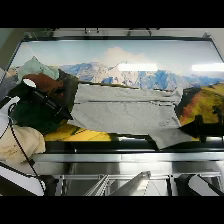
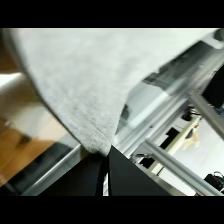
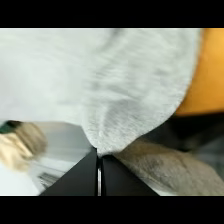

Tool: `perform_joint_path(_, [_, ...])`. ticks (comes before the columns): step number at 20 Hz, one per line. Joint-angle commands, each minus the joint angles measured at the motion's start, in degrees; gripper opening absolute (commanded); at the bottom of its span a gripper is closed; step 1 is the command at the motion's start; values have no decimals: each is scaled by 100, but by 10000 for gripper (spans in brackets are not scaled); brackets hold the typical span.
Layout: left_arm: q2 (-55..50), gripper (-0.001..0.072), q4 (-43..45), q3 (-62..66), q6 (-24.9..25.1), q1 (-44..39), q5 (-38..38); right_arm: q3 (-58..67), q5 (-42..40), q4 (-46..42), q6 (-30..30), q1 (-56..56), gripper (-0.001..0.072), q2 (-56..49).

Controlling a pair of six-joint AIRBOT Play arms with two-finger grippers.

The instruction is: Fold the shirts.

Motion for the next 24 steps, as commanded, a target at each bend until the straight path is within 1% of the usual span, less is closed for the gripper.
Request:
perform_joint_path(1, [81, 26, -872, 474, 120, 11, -208, 413, -402, 1878, -549, 20, 22, 94])
perform_joint_path(4, [-321, 26, -861, 1386, -402, 2, -131, 1082, -848, 1987, -586, 291, 22, -623])
perform_joint_path(6, [-721, 25, -850, 1950, -706, 4, -114, 1440, -1143, 1989, -734, 616, 22, -1255])
perform_joint_path(9, [-1397, 25, -817, 2702, -1106, 4, 129, 1965, -1891, 1987, -905, 1082, 22, -2229])
perform_joint_path(10, [-1635, 25, -820, 2957, -1217, 4, 188, 2146, -2013, 1987, -905, 1167, 22, -2542])
perform_joint_path(14, [-2474, 10, -828, 3884, -1554, -33, 240, 2660, -2186, 1825, -901, 1255, 22, -3547])
perform_joint_path(16, [-2723, 9, -817, 4177, -1620, -37, 109, 2708, -2387, 1419, -898, 1255, 22, -3722])
perform_joint_path(19, [-2780, 8, -813, 4015, -1655, 28, 162, 2734, -2673, 719, -911, 1255, 22, -3764])
perform_joint_path(20, [-2780, 10, -817, 3976, -1650, 63, 136, 2782, -2688, 638, -1084, 1255, 23, -3759])
perform_joint_path(21, [-2771, 44, -861, 3989, -1650, 94, 42, 2881, -2583, 623, -1283, 1239, 54, -3733])
perform_joint_path(22, [-2763, 215, -977, 4081, -1650, 136, -66, 3067, -2328, 625, -1504, 1174, 255, -3668])
perform_joint_path(23, [-2763, 280, -1185, 4262, -1650, 195, -205, 3305, -1978, 623, -1681, 1082, 453, -3593])
perform_joint_path(24, [-2745, 280, -1497, 4417, -1652, 271, -313, 3595, -1569, 597, -1720, 977, 569, -3501])
